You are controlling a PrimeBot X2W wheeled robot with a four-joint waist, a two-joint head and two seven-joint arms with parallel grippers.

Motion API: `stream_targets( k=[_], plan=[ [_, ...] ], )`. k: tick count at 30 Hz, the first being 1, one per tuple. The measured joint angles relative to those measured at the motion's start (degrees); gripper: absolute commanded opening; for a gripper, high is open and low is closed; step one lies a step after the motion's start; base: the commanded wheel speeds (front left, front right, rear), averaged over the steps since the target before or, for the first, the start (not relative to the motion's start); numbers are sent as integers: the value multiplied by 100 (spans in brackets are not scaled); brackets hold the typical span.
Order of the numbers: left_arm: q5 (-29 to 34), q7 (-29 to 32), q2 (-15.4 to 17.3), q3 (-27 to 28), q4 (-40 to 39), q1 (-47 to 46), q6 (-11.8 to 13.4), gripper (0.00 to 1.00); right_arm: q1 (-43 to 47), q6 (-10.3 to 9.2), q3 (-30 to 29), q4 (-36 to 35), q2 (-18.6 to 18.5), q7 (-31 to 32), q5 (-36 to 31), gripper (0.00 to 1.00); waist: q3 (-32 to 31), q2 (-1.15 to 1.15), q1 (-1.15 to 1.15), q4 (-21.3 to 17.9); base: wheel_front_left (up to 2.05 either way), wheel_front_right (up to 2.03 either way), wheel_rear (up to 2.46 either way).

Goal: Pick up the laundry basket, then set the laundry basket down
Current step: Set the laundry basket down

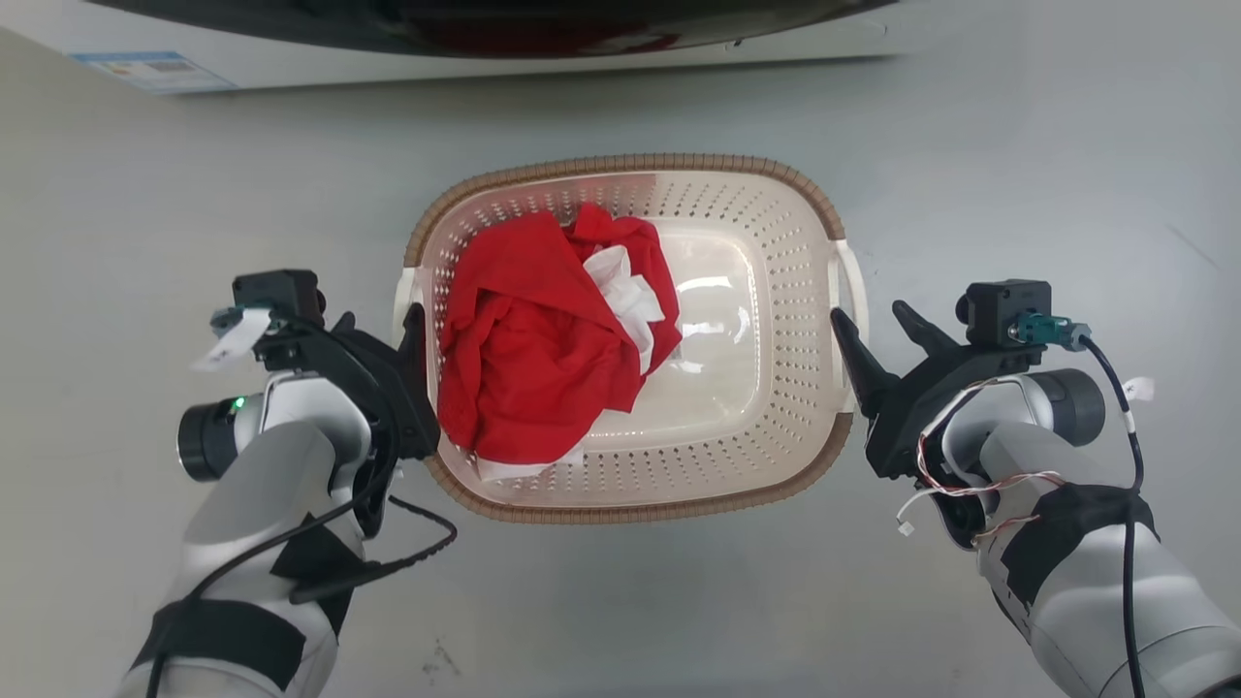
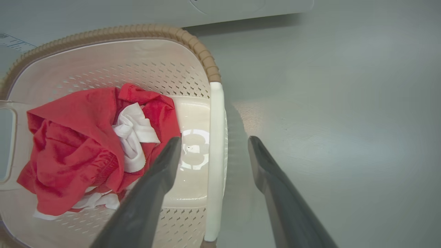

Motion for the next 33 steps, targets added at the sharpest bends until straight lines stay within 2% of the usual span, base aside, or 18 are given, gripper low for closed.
stream_targets(
  k=[12, 25, 33],
  plan=[
    [132, -927, 2, -141, -10, 602, -43, 100, 563, 0, -118, -174, -174, -438, 321, 100, -897, 0, 0, -62, 0, 0, 0],
    [409, -1057, 116, -218, -488, 1389, -86, 100, 1240, -8, -376, -479, -240, -546, 379, 100, -1977, -1, -1, -150, 0, 0, 0],
    [531, -1057, 192, -32, -1350, 1973, 252, 100, 1842, -324, -691, -1074, -381, -546, 177, 100, -2661, 0, -1, -153, 0, 0, 0]
  ],
)
